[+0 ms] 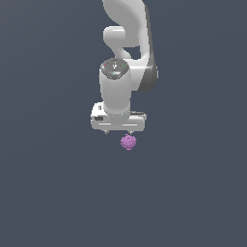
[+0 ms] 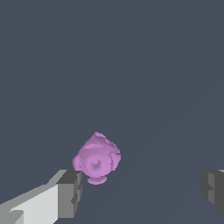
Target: Pick up the object and move it to a goal position.
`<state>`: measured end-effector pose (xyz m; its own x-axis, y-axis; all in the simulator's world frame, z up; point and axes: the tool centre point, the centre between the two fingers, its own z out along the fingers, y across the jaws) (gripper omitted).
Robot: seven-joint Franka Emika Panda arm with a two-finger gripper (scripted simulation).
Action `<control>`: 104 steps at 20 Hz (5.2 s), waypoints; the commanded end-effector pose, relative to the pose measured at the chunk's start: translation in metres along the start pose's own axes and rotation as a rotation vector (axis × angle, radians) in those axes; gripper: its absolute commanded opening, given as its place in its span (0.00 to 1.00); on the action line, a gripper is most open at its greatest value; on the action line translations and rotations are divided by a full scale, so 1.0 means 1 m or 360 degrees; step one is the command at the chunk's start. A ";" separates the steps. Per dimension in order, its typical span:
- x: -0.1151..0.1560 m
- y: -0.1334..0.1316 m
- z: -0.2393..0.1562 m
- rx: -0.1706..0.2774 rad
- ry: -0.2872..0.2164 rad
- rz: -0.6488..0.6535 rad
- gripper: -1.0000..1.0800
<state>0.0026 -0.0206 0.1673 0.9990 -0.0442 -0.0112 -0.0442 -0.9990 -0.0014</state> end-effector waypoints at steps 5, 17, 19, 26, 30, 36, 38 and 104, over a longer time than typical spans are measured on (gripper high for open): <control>-0.003 0.011 0.003 -0.0007 -0.0019 0.0036 0.96; -0.011 0.032 0.010 -0.0021 -0.0059 0.0124 0.96; -0.011 0.031 0.012 -0.0021 -0.0057 0.0146 0.96; -0.013 0.019 0.022 -0.0018 -0.0046 0.0277 0.96; -0.015 0.009 0.030 -0.0015 -0.0037 0.0392 0.96; -0.020 -0.009 0.045 -0.0010 -0.0020 0.0606 0.96; -0.021 -0.015 0.051 -0.0008 -0.0014 0.0679 0.96; -0.071 -0.017 0.122 0.0005 0.0018 0.1090 0.00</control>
<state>-0.0627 0.0047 0.0447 0.7458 -0.6662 -0.0001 -0.6662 -0.7458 -0.0005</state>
